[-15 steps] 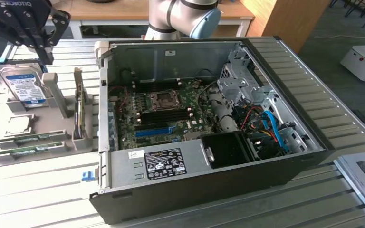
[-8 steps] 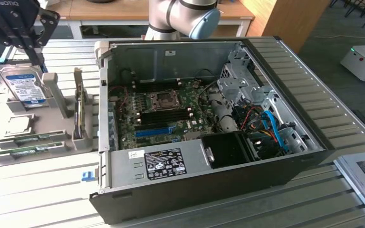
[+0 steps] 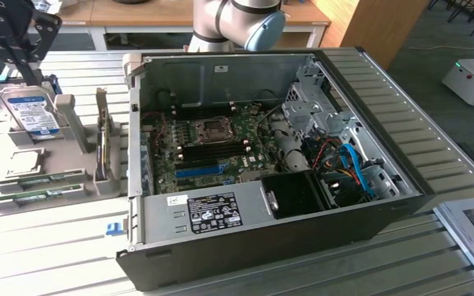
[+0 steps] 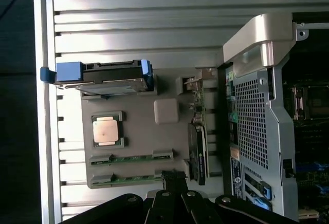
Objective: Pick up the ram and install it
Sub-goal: 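Reach for the ram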
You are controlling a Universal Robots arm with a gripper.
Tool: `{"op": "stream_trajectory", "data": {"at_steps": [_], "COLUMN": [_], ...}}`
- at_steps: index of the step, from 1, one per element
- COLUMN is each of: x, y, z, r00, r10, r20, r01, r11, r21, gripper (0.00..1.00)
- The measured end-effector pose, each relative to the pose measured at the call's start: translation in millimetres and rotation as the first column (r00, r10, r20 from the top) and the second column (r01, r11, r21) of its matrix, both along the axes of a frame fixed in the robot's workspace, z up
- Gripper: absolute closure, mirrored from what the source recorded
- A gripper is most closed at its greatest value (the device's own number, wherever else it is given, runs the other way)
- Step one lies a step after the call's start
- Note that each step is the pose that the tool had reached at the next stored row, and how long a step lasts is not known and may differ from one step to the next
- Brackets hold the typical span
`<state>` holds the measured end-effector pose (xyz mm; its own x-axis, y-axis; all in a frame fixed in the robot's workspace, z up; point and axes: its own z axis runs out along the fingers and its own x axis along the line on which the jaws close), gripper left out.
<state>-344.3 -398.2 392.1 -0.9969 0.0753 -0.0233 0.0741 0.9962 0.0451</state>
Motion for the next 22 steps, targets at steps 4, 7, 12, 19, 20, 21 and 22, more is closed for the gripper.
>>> {"op": "stream_trajectory", "data": {"at_steps": [4, 7, 12, 19, 20, 21, 22], "x": [-7.9, -13.2, -22.5, -35.1, -37.1, -39.2, -41.0], "y": [0.0, 0.0, 0.0, 0.1, 0.1, 0.1, 0.1], "z": [-0.1, -0.1, -0.4, -1.2, -1.3, -1.5, -1.6], "r00": [1.0000, 1.0000, 1.0000, 1.0000, 1.0000, 1.0000, 1.0000], "r10": [0.000, 0.000, 0.000, 0.000, 0.000, 0.000, 0.000], "r20": [0.0000, -0.0001, 0.0000, -0.0001, -0.0001, -0.0001, 0.0000], "r01": [0.000, 0.000, 0.000, 0.000, 0.000, 0.000, 0.000], "r11": [1.0000, 1.0000, 1.0000, 1.0000, 1.0000, 1.0000, 1.0000], "r21": [0.0000, -0.0001, 0.0000, -0.0003, -0.0002, -0.0002, -0.0002], "gripper": [0.90, 0.90, 0.90, 0.90, 0.90, 0.90, 0.90]}}
